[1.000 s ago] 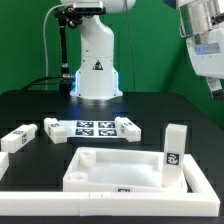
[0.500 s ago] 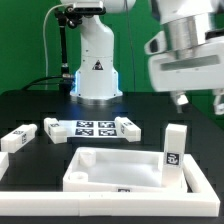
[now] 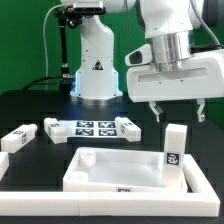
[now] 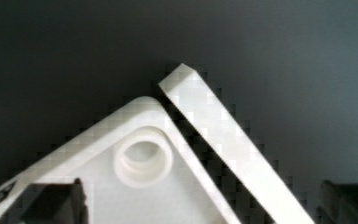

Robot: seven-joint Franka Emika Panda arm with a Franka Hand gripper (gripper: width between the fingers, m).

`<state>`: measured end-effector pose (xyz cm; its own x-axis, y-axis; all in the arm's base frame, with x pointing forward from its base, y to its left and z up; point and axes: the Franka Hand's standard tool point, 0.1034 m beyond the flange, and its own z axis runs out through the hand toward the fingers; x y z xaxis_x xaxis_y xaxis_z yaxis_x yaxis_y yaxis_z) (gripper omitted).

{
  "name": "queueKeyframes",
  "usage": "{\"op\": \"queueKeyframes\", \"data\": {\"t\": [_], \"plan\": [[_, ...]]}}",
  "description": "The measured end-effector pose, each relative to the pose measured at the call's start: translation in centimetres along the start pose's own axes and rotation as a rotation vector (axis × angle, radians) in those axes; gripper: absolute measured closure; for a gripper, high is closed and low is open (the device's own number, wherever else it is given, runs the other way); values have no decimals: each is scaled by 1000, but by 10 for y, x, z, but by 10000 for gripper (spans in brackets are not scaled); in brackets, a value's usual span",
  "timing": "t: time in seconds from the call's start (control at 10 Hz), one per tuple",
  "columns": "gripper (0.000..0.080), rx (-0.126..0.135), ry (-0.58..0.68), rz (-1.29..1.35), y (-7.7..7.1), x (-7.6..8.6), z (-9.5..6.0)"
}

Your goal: Assemble desk

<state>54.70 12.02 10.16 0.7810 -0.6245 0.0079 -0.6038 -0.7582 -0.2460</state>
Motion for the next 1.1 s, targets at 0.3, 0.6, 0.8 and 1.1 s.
{"op": "queueKeyframes", "data": {"t": [0.3, 0.6, 0.8, 1.1], "plan": [[151, -23, -43, -242, 19, -8, 5], [151, -77, -83, -555, 71, -22, 15], [151, -99, -37, -700, 85, -24, 18], [151, -105, -67, -729, 87, -26, 19]]}}
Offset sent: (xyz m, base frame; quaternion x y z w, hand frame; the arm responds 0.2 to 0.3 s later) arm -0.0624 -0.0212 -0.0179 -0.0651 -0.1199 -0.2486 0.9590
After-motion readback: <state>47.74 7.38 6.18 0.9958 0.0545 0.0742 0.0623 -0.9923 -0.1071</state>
